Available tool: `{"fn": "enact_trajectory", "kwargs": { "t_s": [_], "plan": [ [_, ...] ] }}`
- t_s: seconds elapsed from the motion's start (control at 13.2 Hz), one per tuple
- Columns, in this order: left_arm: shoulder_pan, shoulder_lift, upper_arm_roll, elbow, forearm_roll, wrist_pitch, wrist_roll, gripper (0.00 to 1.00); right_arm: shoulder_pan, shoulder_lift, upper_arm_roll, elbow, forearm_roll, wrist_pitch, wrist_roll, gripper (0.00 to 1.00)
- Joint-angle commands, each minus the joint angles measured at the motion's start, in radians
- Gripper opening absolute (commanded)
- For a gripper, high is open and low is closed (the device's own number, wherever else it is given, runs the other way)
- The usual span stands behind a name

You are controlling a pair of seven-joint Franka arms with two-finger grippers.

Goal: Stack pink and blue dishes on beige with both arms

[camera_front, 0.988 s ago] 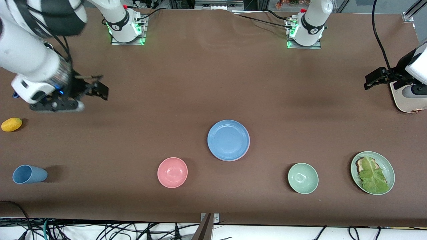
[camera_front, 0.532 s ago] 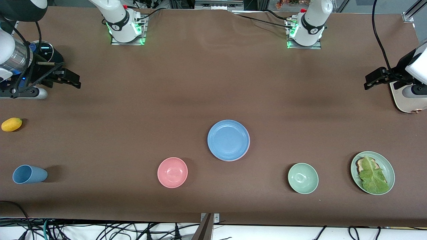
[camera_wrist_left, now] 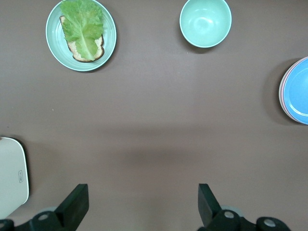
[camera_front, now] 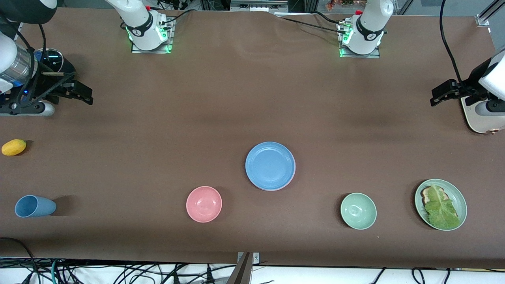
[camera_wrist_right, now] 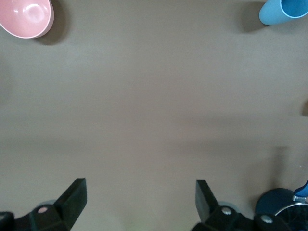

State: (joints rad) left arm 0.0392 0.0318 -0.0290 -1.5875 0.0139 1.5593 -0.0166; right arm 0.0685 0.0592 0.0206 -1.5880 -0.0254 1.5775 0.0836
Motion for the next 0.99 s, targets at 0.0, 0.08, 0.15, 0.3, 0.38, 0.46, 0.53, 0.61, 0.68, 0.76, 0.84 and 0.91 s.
{"fn": "enact_trajectory", "kwargs": {
  "t_s": [0.0, 0.08, 0.15, 0.3, 0.38, 0.46, 0.53, 0.61, 0.68, 0.76, 0.84, 0.91],
  "plan": [
    [-0.001, 0.002, 0.001, 0.012, -0.019, -0.008, 0.020, 1.00, -0.015, -0.012, 0.013, 0.006, -0.008, -0.005, -0.002, 1.00],
    [-0.001, 0.002, 0.003, 0.012, -0.019, -0.008, 0.020, 1.00, -0.016, -0.012, 0.013, 0.013, -0.010, -0.005, -0.007, 1.00],
    [-0.001, 0.002, 0.001, 0.012, -0.019, -0.008, 0.020, 1.00, -0.018, -0.010, 0.010, 0.013, -0.007, -0.005, -0.014, 1.00],
    [-0.001, 0.003, 0.001, 0.012, -0.019, -0.008, 0.020, 1.00, -0.018, -0.010, 0.009, 0.014, -0.005, -0.010, -0.018, 1.00],
    [-0.002, 0.003, 0.001, 0.014, -0.019, -0.008, 0.020, 1.00, -0.018, -0.010, 0.012, 0.014, -0.004, -0.026, -0.018, 1.00],
    [-0.002, 0.003, 0.001, 0.014, -0.019, -0.008, 0.020, 1.00, -0.016, -0.013, 0.018, 0.013, -0.004, -0.046, -0.016, 1.00],
    [-0.001, 0.003, 0.003, 0.014, -0.019, -0.008, 0.020, 1.00, -0.016, -0.015, 0.019, 0.013, -0.004, -0.056, -0.016, 1.00],
    [-0.001, 0.003, 0.003, 0.014, -0.019, -0.008, 0.020, 1.00, -0.016, -0.013, 0.019, 0.013, -0.002, -0.056, -0.016, 1.00],
    [-0.001, 0.003, 0.003, 0.014, -0.019, -0.008, 0.020, 1.00, -0.016, -0.012, 0.019, 0.010, -0.002, -0.056, -0.018, 1.00],
    [-0.001, 0.003, 0.001, 0.014, -0.019, -0.008, 0.020, 1.00, -0.015, -0.010, 0.019, 0.010, -0.002, -0.053, -0.016, 1.00],
    [-0.001, 0.003, 0.003, 0.014, -0.019, -0.008, 0.020, 1.00, -0.015, -0.009, 0.019, 0.010, -0.002, -0.051, -0.016, 1.00],
    [-0.001, 0.003, 0.003, 0.014, -0.019, -0.008, 0.020, 1.00, -0.015, -0.007, 0.019, 0.010, -0.002, -0.051, -0.016, 1.00]
  ]
}}
